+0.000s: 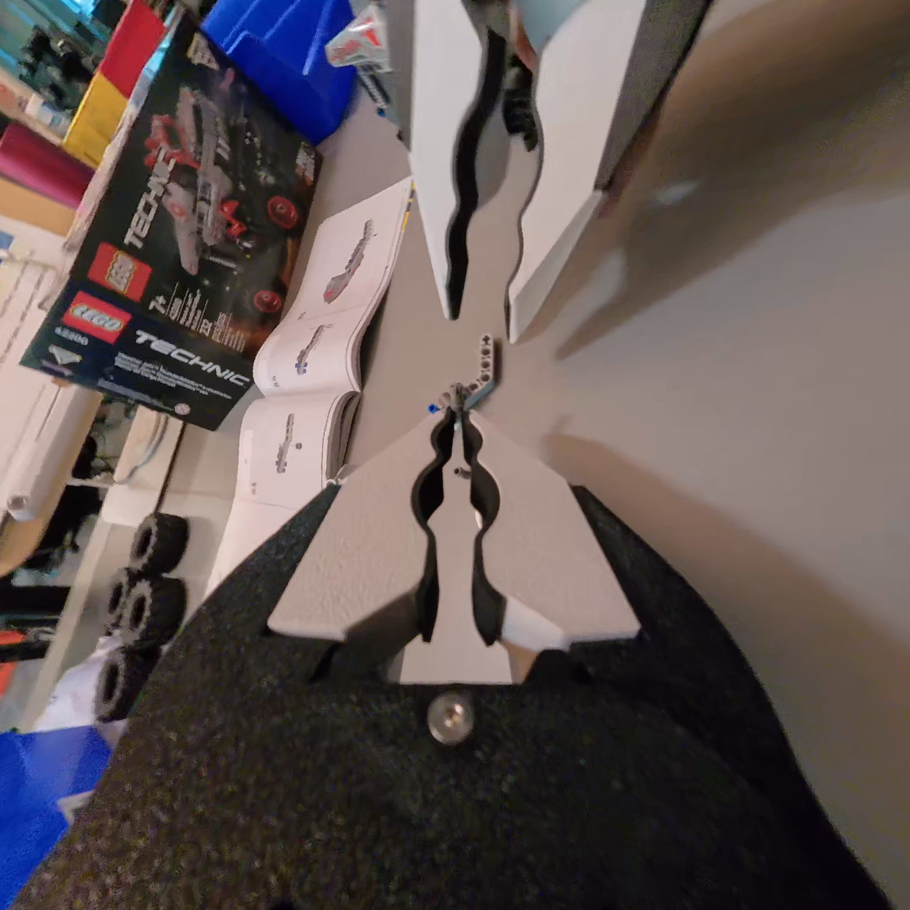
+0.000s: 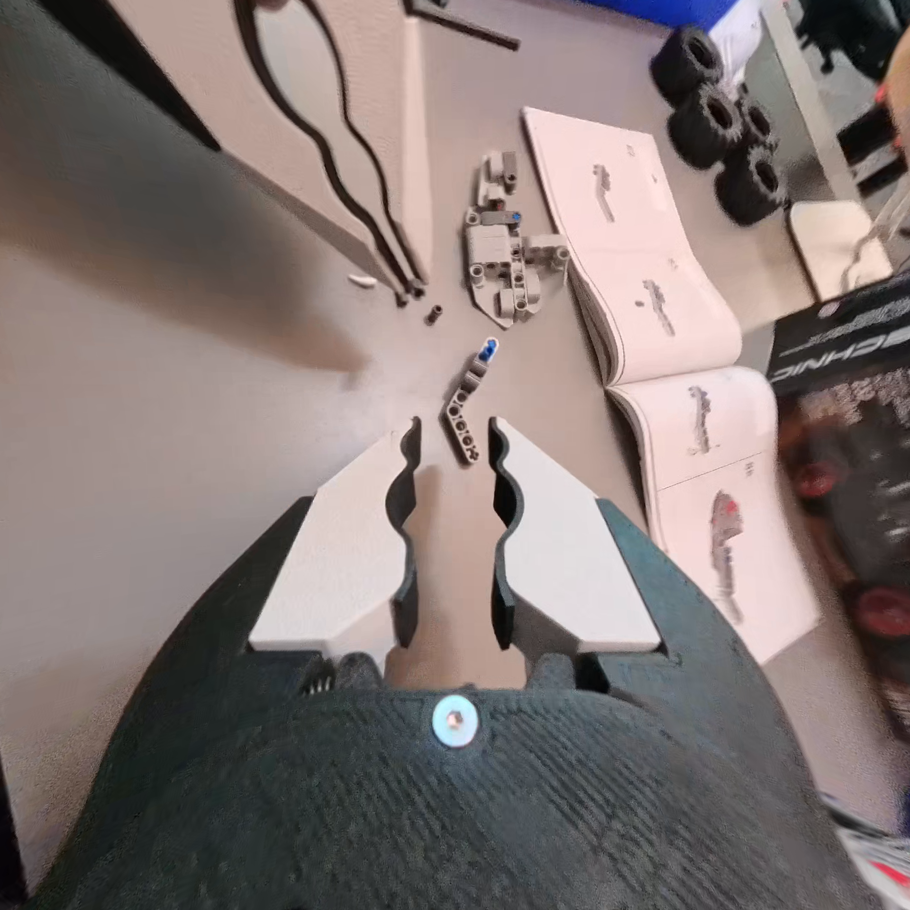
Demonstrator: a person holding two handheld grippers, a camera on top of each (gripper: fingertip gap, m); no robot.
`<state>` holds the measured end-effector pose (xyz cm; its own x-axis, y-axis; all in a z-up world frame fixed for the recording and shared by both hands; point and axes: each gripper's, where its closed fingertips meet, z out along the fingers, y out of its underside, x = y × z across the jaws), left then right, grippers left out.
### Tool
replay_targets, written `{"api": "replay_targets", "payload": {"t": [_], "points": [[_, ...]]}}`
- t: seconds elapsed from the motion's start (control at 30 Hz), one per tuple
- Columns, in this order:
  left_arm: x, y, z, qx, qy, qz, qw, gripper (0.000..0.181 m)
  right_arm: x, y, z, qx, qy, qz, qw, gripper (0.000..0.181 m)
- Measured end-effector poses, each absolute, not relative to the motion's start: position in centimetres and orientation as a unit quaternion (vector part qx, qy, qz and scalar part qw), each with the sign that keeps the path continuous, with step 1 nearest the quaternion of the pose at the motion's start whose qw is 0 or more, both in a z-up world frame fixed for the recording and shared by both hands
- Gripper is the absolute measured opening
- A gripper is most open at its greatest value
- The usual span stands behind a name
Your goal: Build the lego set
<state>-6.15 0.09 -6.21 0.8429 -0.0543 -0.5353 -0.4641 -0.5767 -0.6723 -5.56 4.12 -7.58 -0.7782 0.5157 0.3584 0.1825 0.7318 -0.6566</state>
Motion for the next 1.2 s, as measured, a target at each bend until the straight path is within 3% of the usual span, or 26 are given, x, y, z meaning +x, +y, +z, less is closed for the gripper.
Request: {"api": "replay_targets", "payload": {"t": [0.27, 0.43, 1.2], "points": [[-7.2, 1.0, -6.3, -0.847, 0.096, 0.237, 0.466, 0.000, -7.7, 3.4, -9.2, -0.306, -0.854, 0.366, 0.207, 0.021], [-7.5, 1.0, -6.8, -0.848, 0.086, 0.238, 0.466, 0.000, -8.0, 3.0, -10.4, -0.308, -0.866, 0.344, 0.194, 0.007], [-9.4, 0.1, -6.7, -0.842, 0.069, 0.261, 0.467, 0.000, -8.5, 2.1, -10.8, -0.261, -0.884, 0.337, 0.191, 0.013]]}}
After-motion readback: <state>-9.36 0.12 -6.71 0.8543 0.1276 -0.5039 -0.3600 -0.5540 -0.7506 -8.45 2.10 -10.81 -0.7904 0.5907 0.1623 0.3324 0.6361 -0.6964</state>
